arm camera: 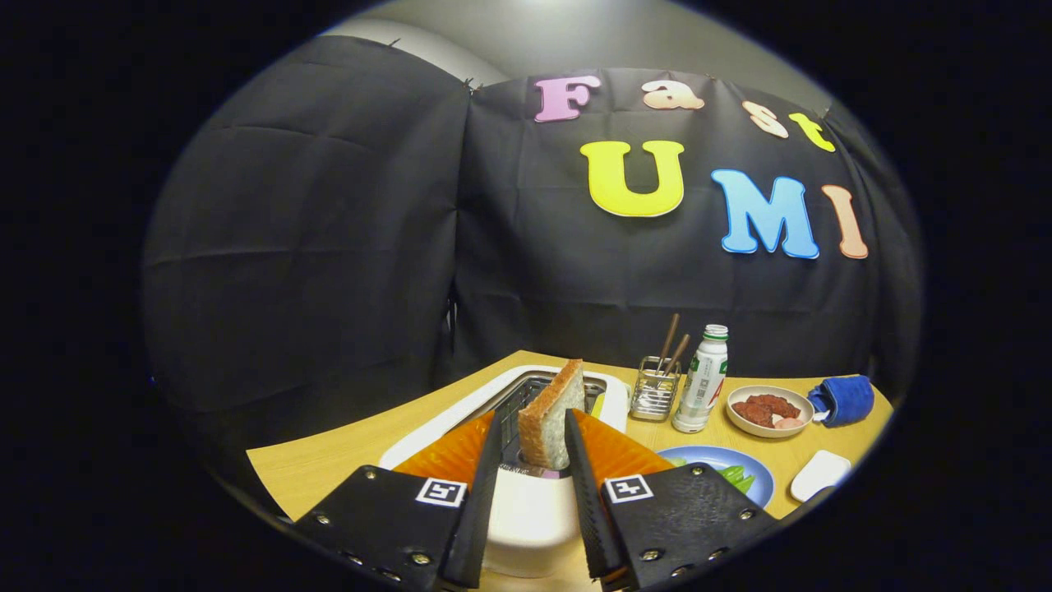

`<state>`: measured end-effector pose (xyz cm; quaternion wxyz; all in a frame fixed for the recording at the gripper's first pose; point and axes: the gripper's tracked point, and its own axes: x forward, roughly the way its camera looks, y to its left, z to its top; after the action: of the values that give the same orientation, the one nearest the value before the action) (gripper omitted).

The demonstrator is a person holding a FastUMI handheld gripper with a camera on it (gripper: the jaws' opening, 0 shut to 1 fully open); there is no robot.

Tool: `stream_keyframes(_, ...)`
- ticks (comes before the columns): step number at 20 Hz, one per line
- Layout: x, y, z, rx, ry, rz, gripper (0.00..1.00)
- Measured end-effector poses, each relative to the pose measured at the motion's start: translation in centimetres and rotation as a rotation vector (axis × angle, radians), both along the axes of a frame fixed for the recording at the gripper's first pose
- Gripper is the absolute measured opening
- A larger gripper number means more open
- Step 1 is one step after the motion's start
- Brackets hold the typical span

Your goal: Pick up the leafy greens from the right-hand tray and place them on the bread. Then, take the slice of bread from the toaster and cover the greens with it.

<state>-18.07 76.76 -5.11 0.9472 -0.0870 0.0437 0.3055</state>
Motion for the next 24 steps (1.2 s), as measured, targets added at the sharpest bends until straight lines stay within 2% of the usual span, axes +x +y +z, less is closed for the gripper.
stream_keyframes(5, 1.9, 0.0, 0.0, 0.001, 0.017, -0.065, 0.47)
stream_keyframes(6, 1.9, -0.3, -0.3, 0.008, 0.033, -0.076, 0.41)
stream_keyframes(7, 2.2, 0.3, -0.3, -0.005, 0.032, -0.064, 0.22)
stream_keyframes(8, 2.7, -0.1, -0.2, -0.004, 0.035, -0.079, 0.24)
stream_keyframes(9, 2.4, -0.1, 0.0, -0.013, 0.029, -0.085, 0.12)
stream_keyframes(11, 2.3, -0.1, -0.3, -0.024, 0.031, -0.073, 0.12)
stream_keyframes(12, 2.4, 0.1, -0.2, -0.029, 0.028, -0.068, 0.07)
stream_keyframes(16, 2.1, 0.0, 0.7, -0.014, 0.041, -0.044, 0.07)
stream_keyframes(24, 0.4, -0.7, 7.2, 0.081, 0.001, -0.011, 0.06)
